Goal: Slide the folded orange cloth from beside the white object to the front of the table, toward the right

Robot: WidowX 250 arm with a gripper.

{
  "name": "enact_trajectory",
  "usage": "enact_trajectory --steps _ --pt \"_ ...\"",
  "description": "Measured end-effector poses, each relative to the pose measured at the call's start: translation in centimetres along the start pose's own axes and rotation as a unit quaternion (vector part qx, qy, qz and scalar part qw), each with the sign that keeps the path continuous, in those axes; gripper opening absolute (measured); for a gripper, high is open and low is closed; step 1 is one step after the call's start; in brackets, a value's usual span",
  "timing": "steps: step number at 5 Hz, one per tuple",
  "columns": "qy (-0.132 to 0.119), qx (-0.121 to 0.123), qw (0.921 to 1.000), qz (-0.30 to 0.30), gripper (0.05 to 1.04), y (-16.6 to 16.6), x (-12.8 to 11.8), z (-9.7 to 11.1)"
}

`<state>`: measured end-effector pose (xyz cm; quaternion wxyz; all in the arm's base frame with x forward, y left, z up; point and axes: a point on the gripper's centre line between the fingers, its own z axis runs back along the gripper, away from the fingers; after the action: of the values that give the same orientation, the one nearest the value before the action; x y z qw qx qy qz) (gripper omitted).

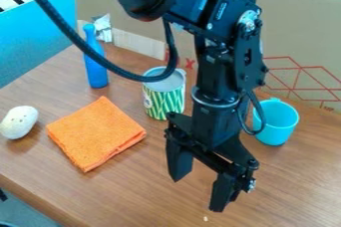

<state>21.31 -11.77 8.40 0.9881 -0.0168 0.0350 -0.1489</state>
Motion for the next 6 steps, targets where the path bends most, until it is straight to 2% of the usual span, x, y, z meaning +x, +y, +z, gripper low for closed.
enact_trajectory --steps 1,2,3,4,5,6 --pt "0.013 0.002 0.9999 0.0 1.001 0.2 -0.2 -0.6" --pt "0.028 0.037 0.9988 -0.019 1.001 4.5 -0.4 -0.6" --pt "0.036 0.036 0.9983 -0.029 1.001 8.2 -0.9 -0.7" --pt "0.016 0.047 0.9988 0.006 1.001 11.4 -2.0 -0.8" --pt "0.011 0.043 0.9984 0.035 1.001 14.8 -2.8 -1.0" --pt "0.022 0.051 0.9978 0.037 1.001 16.4 -2.4 -1.1"
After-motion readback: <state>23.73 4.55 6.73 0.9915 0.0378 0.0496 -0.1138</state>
